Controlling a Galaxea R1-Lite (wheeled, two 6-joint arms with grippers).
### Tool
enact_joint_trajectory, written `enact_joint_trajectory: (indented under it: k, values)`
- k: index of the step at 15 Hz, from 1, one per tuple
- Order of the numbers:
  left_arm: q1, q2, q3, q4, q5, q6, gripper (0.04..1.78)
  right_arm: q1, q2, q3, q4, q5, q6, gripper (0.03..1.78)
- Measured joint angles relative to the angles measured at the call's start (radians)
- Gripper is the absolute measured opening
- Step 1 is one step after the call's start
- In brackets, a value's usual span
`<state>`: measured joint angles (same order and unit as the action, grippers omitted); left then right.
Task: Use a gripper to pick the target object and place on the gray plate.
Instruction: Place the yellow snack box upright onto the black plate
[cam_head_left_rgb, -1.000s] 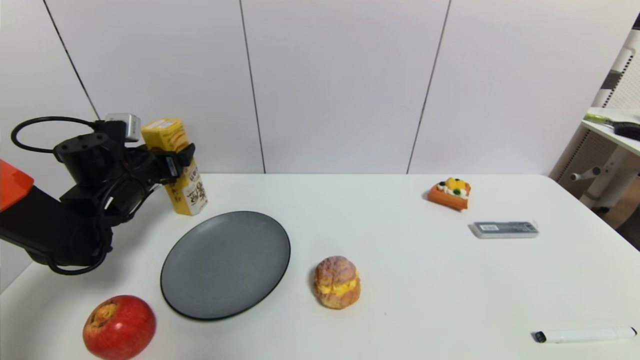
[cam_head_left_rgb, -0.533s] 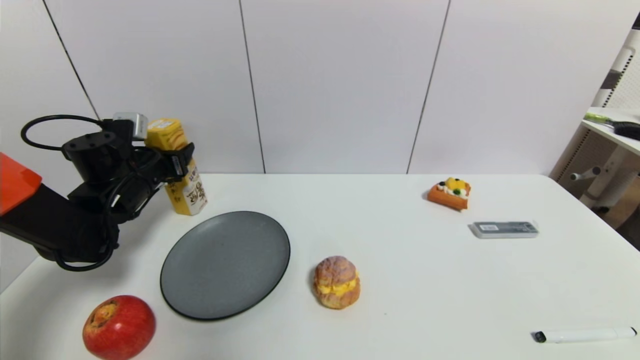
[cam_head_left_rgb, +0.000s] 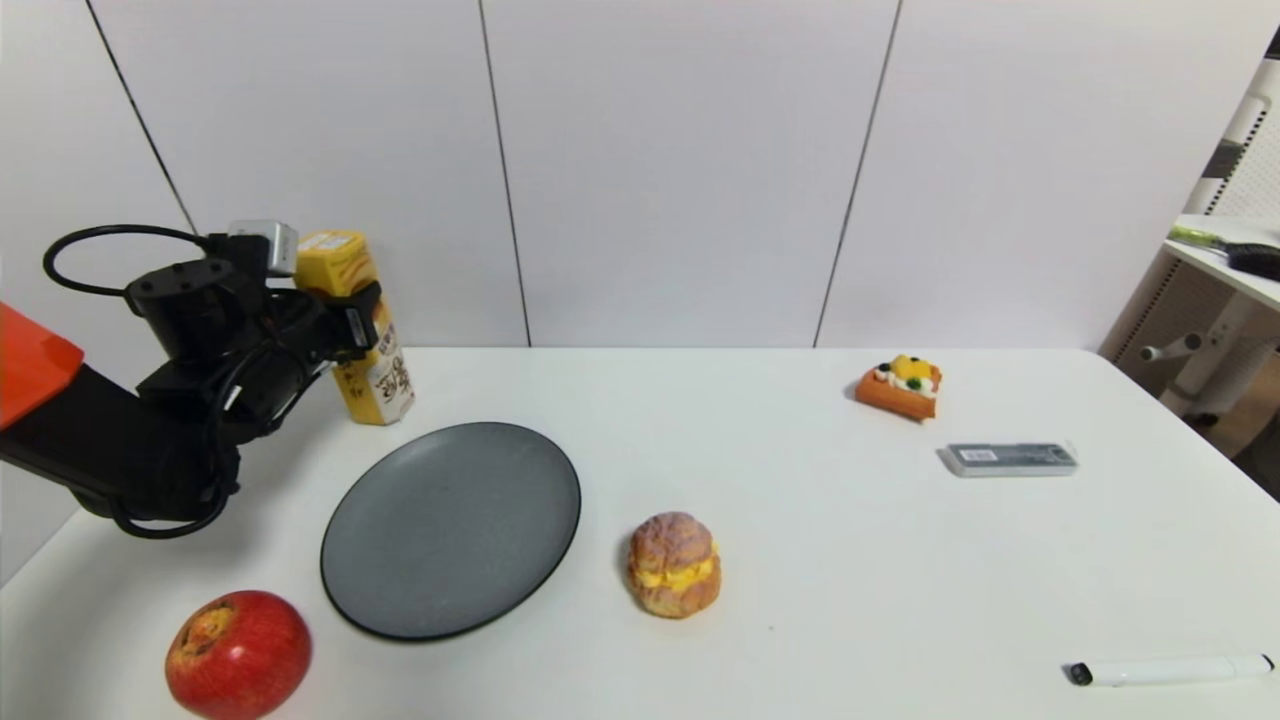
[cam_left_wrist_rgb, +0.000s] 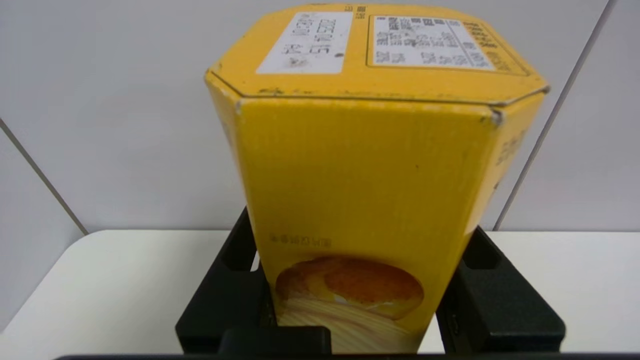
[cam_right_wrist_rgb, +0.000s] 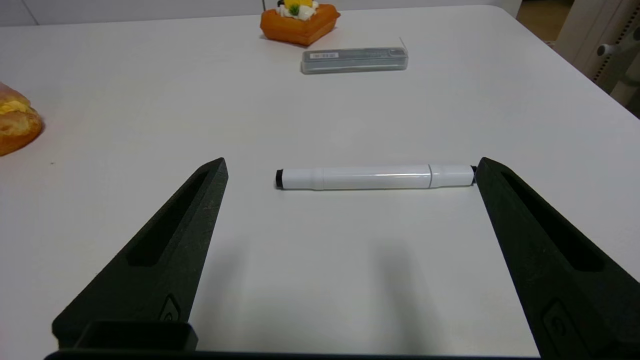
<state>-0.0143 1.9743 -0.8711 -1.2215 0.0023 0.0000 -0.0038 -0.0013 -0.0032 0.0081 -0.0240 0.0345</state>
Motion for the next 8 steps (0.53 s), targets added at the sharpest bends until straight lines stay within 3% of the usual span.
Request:
enact_joint_trajectory:
  k: [5, 8]
  values:
    - [-0.014, -0.127, 0.016, 0.082, -0.002, 0.061, 0.83, 0.000, 0.000, 0.000, 0.000, 0.000, -0.001, 1.71]
    - [-0.081, -0.252, 0.047, 0.217, 0.000, 0.073, 0.83, 0.000, 0.000, 0.000, 0.000, 0.000, 0.000, 1.71]
